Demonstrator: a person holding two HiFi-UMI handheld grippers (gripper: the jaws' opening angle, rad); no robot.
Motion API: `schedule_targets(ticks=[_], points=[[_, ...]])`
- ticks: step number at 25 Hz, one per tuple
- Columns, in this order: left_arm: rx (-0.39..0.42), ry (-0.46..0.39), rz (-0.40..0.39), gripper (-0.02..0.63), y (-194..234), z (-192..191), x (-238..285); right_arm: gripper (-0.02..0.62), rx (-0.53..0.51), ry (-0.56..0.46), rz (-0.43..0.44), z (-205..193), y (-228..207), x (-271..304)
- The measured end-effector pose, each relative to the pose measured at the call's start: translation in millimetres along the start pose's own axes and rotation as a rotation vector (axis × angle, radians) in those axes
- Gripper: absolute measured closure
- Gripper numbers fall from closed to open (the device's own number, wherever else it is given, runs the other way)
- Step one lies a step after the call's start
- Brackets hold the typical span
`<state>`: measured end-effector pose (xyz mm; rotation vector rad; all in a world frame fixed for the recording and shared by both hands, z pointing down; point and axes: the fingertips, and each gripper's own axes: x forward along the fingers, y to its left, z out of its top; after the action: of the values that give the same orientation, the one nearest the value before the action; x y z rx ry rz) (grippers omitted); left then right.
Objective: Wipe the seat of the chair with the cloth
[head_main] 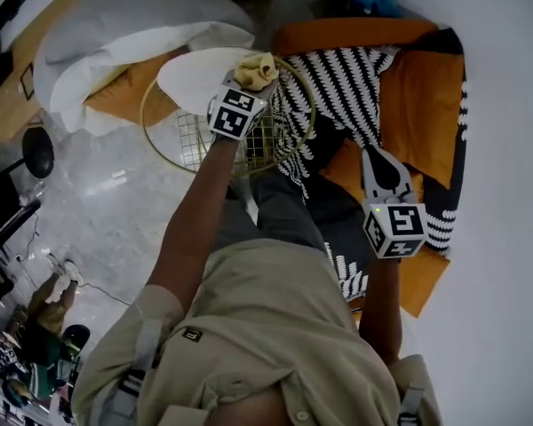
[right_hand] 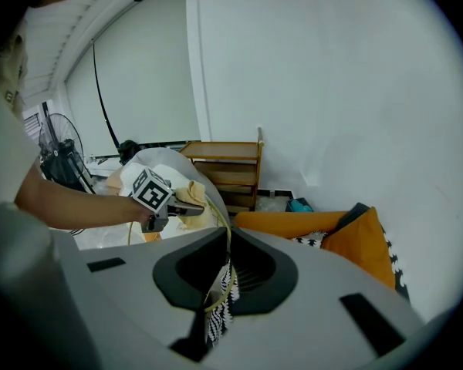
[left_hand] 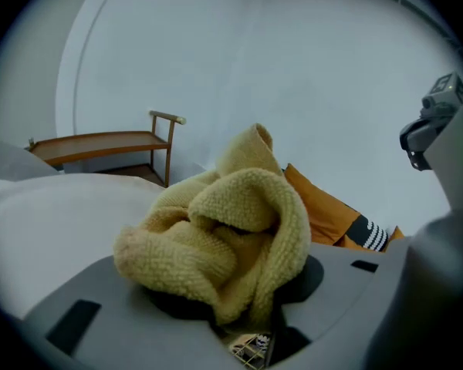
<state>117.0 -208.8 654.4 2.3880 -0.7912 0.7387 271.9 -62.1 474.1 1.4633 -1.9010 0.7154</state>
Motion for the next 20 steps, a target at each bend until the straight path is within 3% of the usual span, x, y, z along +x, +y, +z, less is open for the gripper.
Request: schedule_targets(ticks=[3, 7, 10, 15, 17, 20], points=[[-0.049, -0.002, -0.013, 0.428, -3.3, -2.3, 8.3, 0.568, 0.009, 0.01, -0.008, -6.5, -3.9, -0.9], [-0.107, -0.005, 0.04, 0.428, 29.6, -20.0, -15.8, 0.568, 0.007, 0.017, 0.007, -7.3, -0.9, 7.5], [-0.171, -0.018, 0.143, 0.428, 78.1, -43.6, -62.6, 0.568, -0.018, 0.01, 0.042, 2.9, 14.7, 17.7], [-0.315, -0.017, 0.414, 0.428, 176.0, -102.6, -163.2, 0.568, -0.064, 0.008, 0.103, 15.7, 42.3, 33.8], [-0.343, -0.009, 0.461, 0.428, 194.3, -117.7, -183.5, 0.568, -0.078, 0.012, 0.12, 17.4, 51.0, 38.3], [-0.345, -0.005, 0.463, 0.428, 198.9, -122.0, -185.9, 0.568, -0.091, 0.017, 0.134, 19.7, 58.7, 42.3]])
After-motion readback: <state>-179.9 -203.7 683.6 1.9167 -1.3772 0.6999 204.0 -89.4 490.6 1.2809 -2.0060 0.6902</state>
